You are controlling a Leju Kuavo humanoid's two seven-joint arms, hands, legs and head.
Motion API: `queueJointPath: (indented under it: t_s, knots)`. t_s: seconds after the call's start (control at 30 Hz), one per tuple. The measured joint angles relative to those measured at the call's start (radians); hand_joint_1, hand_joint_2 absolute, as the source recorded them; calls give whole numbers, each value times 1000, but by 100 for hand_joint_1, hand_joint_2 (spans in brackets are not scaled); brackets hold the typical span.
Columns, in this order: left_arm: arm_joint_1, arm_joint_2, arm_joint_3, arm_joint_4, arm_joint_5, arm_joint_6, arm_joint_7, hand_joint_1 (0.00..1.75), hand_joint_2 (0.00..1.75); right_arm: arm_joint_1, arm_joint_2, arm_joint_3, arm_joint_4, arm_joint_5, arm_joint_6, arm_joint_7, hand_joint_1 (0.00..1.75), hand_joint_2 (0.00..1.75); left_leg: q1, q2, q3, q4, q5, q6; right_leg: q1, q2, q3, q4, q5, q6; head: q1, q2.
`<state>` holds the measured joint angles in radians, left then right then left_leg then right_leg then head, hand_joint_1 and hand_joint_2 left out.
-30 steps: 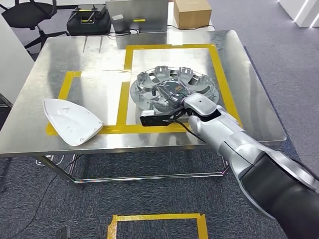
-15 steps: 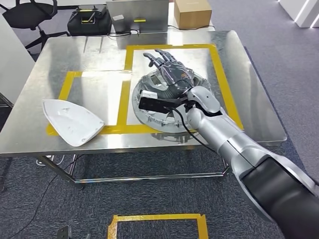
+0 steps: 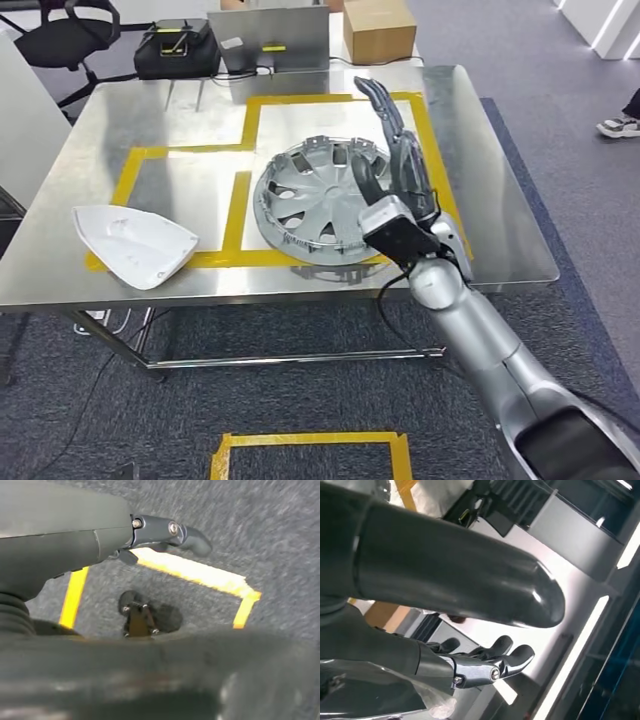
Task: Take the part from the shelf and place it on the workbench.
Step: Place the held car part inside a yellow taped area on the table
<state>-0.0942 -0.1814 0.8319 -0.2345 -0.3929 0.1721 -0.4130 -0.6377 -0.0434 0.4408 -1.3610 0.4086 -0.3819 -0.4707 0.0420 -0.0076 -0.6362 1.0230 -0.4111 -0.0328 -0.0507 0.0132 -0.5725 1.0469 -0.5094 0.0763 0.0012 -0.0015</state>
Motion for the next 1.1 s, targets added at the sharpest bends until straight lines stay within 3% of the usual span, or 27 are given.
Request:
queueJointPath:
  t_s: [0.07,0.13,0.2,0.23,0.27,0.3,0.33,0.4,0.43,0.5,0.57,0.63,0.7,0.8,0.83,0.9,0.97,1.03,1.1]
  knots:
    - [6,3,2,0,10,1,-29,0,0,59,-10,-32,-58,-38,5,-25,0,0,3,1,-9,15,-14,-4,1,-1,-12,7,-2,-22,-3,0]
    - [10,5,5,0,15,-2,-53,0,0,119,-18,-65,-113,-74,12,-48,0,0,3,4,-33,86,-84,-2,6,-4,-26,7,10,-41,-8,0]
    - [11,8,8,0,18,-7,-67,0,0,181,-21,-98,-162,-103,23,-63,0,0,-4,5,-66,215,-177,5,15,-8,-41,6,22,-53,-10,0]
    - [12,10,10,0,20,-9,-72,0,0,215,-22,-113,-186,-117,29,-70,0,0,-8,5,-74,268,-206,11,21,-10,-50,6,28,-57,-11,0]
    - [13,11,12,0,22,-11,-75,0,0,250,-22,-127,-209,-132,35,-78,0,0,-12,5,-68,294,-217,19,27,-11,-58,6,35,-61,-11,0]
    - [14,12,15,0,25,-11,-77,0,0,285,-22,-139,-230,-144,42,-86,0,0,-19,5,-46,285,-210,30,34,-12,-67,6,41,-63,-11,0]
    - [16,12,18,0,28,-12,-78,0,0,319,-22,-149,-250,-155,52,-93,0,0,-27,5,-7,240,-191,45,41,-12,-75,6,48,-66,-11,0]
    - [19,16,25,0,34,-14,-82,0,0,384,-22,-163,-280,-170,73,-109,0,0,-48,4,92,101,-162,81,49,-13,-85,6,60,-67,-10,0]
    - [20,18,28,-1,36,-15,-85,0,0,418,-22,-170,-290,-178,84,-119,0,0,-56,5,128,46,-155,91,50,-14,-87,4,66,-65,-9,0]
    - [23,20,33,-1,37,-15,-89,0,0,487,-22,-184,-301,-202,108,-143,0,0,-66,5,151,0,-151,94,48,-19,-86,-2,80,-54,-10,0]
    - [29,19,39,-1,39,-21,-90,0,0,556,-21,-199,-306,-233,141,-174,0,0,-65,6,147,-20,-127,89,46,-20,-87,-10,85,-41,-11,0]
    - [33,18,47,-1,45,-33,-90,0,0,620,-15,-216,-303,-255,171,-200,0,0,-59,8,138,-40,-99,91,46,-17,-101,11,41,-32,-8,0]
    - [34,17,52,-1,49,-40,-90,0,0,648,-10,-224,-300,-262,183,-208,0,0,-57,9,130,-44,-88,93,46,-15,-113,38,-2,-28,-7,0]
    - [34,17,54,-1,51,-41,-90,0,0,654,-8,-227,-297,-265,185,-210,0,0,-57,9,127,-44,-86,93,45,-15,-116,53,-17,-27,-6,0]
    - [35,16,55,-1,53,-43,-90,0,0,660,-7,-230,-293,-268,187,-211,0,0,-57,9,123,-44,-84,93,45,-15,-120,69,-29,-27,-6,0]
    - [40,11,66,-2,62,-49,-92,0,0,700,14,-255,-256,-314,217,-215,0,0,-57,9,98,-41,-67,91,43,-15,-129,158,-69,-21,-6,0]
    - [49,-2,91,-7,73,-46,-93,0,0,764,66,-320,-165,-389,273,-222,0,0,-57,10,47,-26,-37,81,38,-16,-27,112,-59,-13,-5,0]
    - [57,-15,113,-15,74,-36,-90,0,0,800,115,-392,-71,-435,317,-225,0,0,-57,11,13,-9,-15,67,38,-17,92,-33,-40,-19,-4,0]
    - [62,-23,126,-22,70,-23,-80,0,0,808,143,-449,12,-436,341,-226,0,0,-56,11,9,-6,-1,58,42,-16,99,-63,-48,-35,-4,0]
